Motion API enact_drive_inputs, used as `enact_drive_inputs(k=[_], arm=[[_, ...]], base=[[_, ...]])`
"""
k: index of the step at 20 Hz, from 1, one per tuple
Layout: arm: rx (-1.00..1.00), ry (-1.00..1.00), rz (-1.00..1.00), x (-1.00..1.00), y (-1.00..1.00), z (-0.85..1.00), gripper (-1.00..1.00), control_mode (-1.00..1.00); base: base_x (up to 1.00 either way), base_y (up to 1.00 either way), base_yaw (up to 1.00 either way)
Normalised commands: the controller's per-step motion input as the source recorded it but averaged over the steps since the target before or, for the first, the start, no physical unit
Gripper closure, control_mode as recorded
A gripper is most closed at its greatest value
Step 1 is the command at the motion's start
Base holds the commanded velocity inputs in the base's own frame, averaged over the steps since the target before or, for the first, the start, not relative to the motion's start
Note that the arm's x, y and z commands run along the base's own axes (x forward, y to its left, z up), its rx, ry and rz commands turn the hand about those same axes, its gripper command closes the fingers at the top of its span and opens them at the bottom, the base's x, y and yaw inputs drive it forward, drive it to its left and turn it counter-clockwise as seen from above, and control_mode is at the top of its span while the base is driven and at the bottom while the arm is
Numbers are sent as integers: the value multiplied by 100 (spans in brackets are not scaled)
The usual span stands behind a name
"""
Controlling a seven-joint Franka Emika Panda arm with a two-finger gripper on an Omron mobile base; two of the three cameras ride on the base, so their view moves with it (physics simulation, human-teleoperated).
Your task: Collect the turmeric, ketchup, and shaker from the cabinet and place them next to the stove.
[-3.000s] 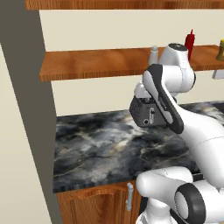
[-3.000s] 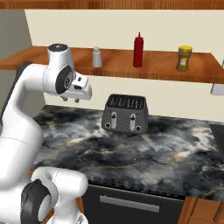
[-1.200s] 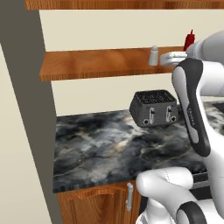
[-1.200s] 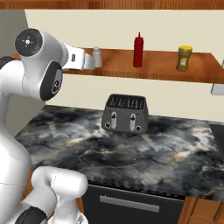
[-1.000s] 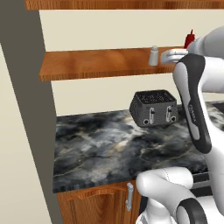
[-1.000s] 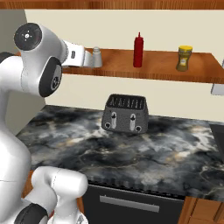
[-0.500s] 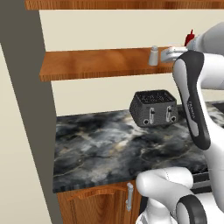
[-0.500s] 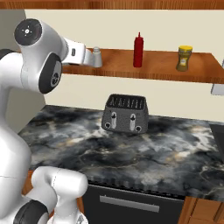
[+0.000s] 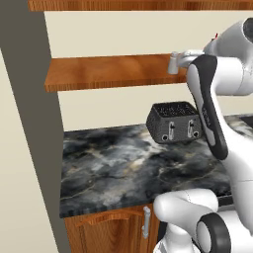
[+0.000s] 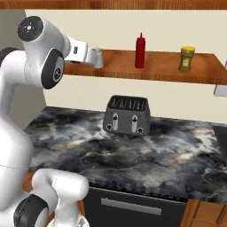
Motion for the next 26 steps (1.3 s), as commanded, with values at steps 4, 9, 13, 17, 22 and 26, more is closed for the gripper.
enact_drive_inputs(k=[4,9,13,17,22,26], arm=[[0,8,-5,24,0,-6,-100,-100],[0,-2,-6,15,1,-2,-100,-100],[0,-14,0,28,7,-8,-100,-100],[0,-11,0,39,14,0,-100,-100],[0,-1,0,54,2,0,-100,-100],[0,0,0,47,-3,0,-100,-100]], base=[[0,0,0],[0,0,0],[0,0,0],[0,0,0],[0,0,0],[0,0,0]])
